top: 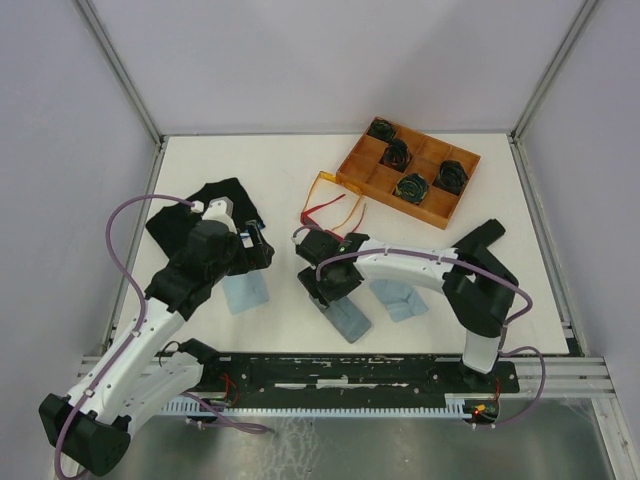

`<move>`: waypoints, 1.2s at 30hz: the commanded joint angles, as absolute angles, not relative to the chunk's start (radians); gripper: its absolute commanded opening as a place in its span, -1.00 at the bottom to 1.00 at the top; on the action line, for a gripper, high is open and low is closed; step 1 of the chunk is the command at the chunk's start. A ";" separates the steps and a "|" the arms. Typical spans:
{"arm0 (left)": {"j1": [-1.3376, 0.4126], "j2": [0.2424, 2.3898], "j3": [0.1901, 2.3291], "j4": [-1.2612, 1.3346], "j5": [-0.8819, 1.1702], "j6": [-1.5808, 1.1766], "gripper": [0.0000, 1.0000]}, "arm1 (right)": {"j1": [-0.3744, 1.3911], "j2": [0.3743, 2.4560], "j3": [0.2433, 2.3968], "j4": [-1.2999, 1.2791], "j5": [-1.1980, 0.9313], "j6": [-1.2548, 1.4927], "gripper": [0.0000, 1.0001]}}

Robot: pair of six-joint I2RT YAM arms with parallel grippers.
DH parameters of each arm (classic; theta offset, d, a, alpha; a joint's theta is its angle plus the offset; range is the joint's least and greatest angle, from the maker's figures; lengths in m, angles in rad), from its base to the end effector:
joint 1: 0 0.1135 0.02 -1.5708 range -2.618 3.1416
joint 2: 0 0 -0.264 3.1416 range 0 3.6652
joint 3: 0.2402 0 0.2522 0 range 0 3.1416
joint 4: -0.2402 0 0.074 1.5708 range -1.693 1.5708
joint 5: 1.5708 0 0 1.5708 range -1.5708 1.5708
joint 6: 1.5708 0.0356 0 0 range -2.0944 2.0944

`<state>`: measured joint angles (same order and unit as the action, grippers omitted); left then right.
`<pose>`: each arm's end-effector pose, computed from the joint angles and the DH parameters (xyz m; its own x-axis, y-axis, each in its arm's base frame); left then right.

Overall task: Organize the sunglasses
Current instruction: Adjust the sunglasses case at the center of the board.

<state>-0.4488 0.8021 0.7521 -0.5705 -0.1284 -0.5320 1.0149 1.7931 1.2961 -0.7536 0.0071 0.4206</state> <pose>0.1579 -0.0710 0.2874 -0.6221 -0.2588 -0.7389 0.0242 0.9370 -0.3485 0.1884 0.3028 0.2029 -0.8036 -0.5197 -0.2901 -0.5698 0.8126 0.1224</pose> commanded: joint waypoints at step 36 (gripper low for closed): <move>-0.444 0.790 0.753 -0.531 -0.134 -0.503 0.99 | 1.037 1.792 1.228 -0.682 0.001 0.273 0.65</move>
<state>-0.4488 0.7998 0.7502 -0.5705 -0.1284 -0.5320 1.0325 1.8091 1.2201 -0.6727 0.0105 0.2867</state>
